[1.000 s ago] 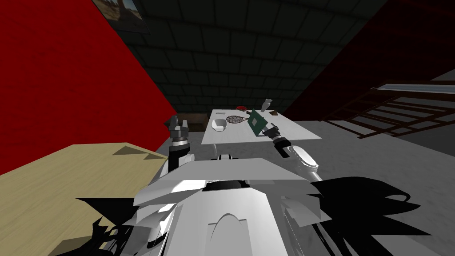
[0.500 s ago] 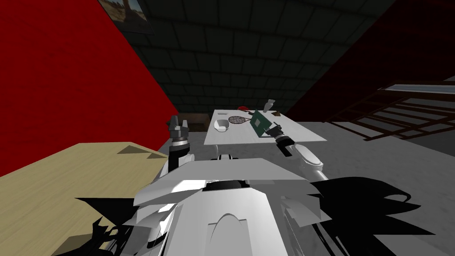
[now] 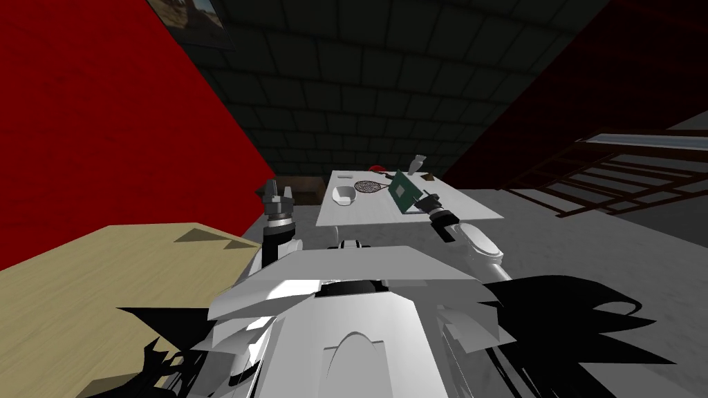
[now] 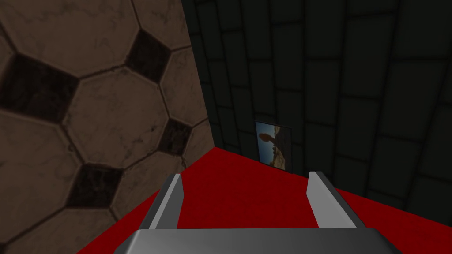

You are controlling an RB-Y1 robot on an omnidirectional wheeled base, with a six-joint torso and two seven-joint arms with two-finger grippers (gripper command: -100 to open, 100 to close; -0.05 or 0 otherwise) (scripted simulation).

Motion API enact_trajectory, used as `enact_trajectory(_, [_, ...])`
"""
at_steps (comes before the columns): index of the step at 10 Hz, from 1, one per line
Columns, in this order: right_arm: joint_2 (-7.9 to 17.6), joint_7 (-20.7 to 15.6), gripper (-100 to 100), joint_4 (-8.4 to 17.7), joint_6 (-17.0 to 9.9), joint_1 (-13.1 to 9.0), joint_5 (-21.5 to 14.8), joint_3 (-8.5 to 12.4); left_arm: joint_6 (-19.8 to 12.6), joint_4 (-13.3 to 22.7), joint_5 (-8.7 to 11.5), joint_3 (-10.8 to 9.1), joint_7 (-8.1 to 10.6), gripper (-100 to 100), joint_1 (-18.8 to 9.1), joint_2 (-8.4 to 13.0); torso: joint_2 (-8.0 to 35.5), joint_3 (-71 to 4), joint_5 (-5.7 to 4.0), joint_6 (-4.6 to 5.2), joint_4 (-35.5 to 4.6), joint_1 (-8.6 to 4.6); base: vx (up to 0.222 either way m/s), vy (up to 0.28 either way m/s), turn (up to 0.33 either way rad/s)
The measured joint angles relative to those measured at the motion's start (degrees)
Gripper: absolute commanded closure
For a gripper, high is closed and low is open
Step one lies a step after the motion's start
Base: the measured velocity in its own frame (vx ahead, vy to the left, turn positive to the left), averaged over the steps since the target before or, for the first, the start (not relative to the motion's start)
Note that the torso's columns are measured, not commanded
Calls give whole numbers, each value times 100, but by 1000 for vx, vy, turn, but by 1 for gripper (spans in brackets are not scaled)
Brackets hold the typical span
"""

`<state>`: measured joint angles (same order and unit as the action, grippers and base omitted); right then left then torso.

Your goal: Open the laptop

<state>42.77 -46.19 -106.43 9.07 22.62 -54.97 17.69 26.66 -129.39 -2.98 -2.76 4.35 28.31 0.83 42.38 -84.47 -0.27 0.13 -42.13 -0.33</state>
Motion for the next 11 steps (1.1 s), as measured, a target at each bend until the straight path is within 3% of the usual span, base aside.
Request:
enact_trajectory(6, [-219,-428,100,964,-146,-1059,467,-241,0,0,0,-1,0,0,0,1,-40,-26,11,12,-1,-4,-93,-69,68])
enact_trajectory(7, [-196,-410,100,1020,-206,-1121,475,-277,0,0,0,0,0,0,1,0,-44,-28,15,8,3,11,-95,-78,109])
enact_trajectory(9, [-270,-577,100,1298,-335,-1471,680,-376,0,0,0,0,0,0,-1,1,-20,-12,4,-13,0,2,-113,-63,85])
enact_trajectory(11, [-336,-648,100,1623,-246,-1725,705,-344,0,0,0,0,0,0,1,0,-40,-26,11,15,7,10,-54,-63,58])
